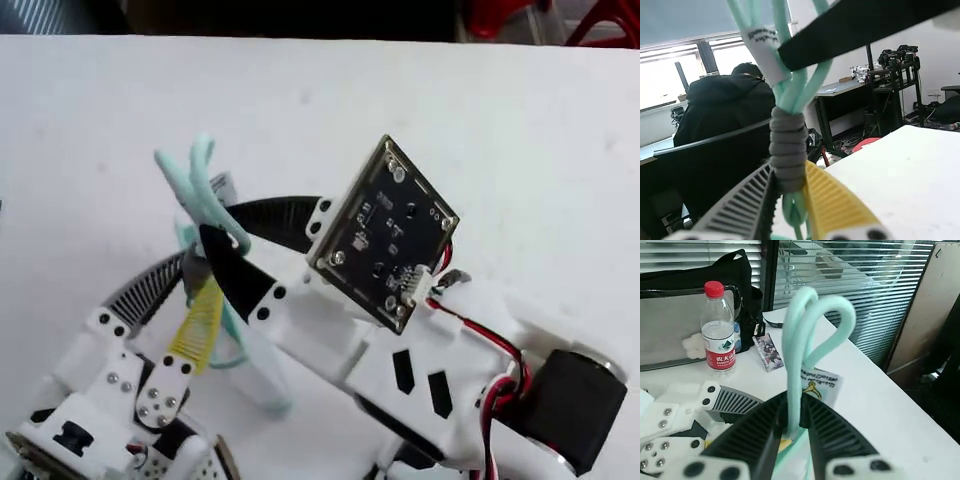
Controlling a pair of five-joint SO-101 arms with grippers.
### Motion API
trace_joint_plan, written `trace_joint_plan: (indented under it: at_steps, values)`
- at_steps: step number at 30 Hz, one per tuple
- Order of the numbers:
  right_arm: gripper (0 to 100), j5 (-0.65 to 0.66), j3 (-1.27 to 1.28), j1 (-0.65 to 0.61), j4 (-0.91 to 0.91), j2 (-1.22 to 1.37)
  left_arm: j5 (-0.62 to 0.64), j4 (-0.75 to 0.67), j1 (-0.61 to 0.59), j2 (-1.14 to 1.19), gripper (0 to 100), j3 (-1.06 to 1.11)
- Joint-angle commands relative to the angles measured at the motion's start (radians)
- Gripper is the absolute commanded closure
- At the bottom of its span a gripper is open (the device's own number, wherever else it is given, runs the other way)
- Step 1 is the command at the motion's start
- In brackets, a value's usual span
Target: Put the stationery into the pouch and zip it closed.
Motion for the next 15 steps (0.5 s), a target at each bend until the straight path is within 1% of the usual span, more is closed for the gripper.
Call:
trace_joint_plan:
  at_steps: [1,4,5,6,11,13,15]
  values:
    - [83.5,0.011,-0.015,0.028,0.022,0.008,0.014,-0.037,0.008,0.012,98,0.003]
    - [66.6,0.014,-0.017,0.111,0.022,-0.01,0.015,-0.041,0.008,0.012,98,0.023]
    - [63.9,0.014,-0.017,0.142,0.022,-0.028,0.015,-0.041,0.008,0.012,98,0.035]
    - [63.9,0.014,-0.017,0.177,0.022,-0.048,0.015,-0.041,0.008,0.01,98,0.049]
    - [70.8,0.014,0.009,0.383,0.021,-0.166,0.02,-0.044,0.012,0.01,98,0.074]
    - [73.5,0.014,0.094,0.412,0.021,-0.203,0.021,-0.069,0.012,0.01,98,0.075]
    - [76.4,0.014,0.199,0.401,0.021,-0.248,0.021,-0.095,0.01,0.01,98,0.075]
